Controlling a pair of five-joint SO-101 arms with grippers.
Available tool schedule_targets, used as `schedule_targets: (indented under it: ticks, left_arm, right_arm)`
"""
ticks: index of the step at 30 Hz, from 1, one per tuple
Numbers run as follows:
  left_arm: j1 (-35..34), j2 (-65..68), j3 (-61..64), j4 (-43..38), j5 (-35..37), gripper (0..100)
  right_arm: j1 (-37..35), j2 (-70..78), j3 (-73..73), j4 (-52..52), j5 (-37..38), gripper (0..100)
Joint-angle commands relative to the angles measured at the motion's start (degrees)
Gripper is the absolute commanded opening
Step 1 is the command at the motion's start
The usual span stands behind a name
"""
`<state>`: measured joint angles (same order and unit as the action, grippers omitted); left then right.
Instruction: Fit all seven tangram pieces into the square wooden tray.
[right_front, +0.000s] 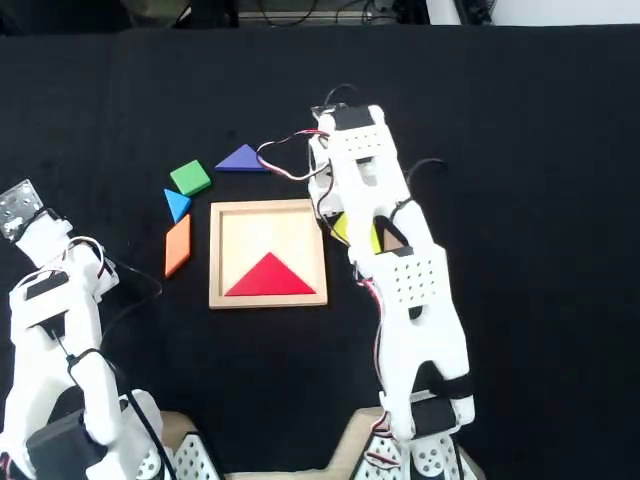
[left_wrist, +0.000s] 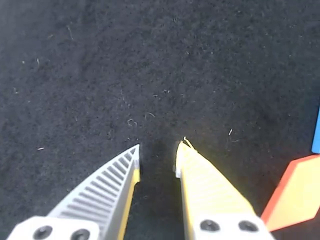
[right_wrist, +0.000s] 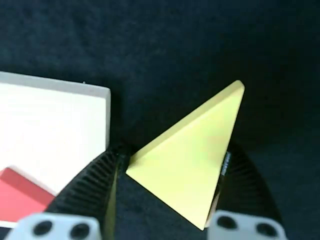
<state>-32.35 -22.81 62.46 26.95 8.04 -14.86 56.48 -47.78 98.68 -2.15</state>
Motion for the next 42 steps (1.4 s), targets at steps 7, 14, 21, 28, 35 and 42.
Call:
schedule_targets:
  ticks: [7,14,21,28,35,42]
  left_arm:
    - [0.75,-0.18,-1.19,-1.05,-0.44,13]
    - [0.75,-0.18,-1.19,-1.14,-0.44,13]
    - [0.75,-0.18,-1.19,-1.14,-0.44,13]
    - [0.75,-0.18,-1.19,-1.14,-0.44,13]
    - [0.75,-0.18,-1.27,-1.05,-0.44,13]
    - [0.75,-0.18,-1.10,-0.79,-0.44,13]
  right_arm:
    - [-1.58,3.65,-3.91,1.32,0.53,2.1]
    - [-0.97,2.59,-6.90,2.46,1.05,13.4]
    - [-4.22,-14.99,2.15,2.55,11.08,23.0]
    - [-3.96,-42.59,26.68,2.55,11.34,23.0]
    - [-1.76,-73.45,47.87,-1.23,14.42,23.0]
    - [3.52,-83.56,74.07,-18.11,14.51,23.0]
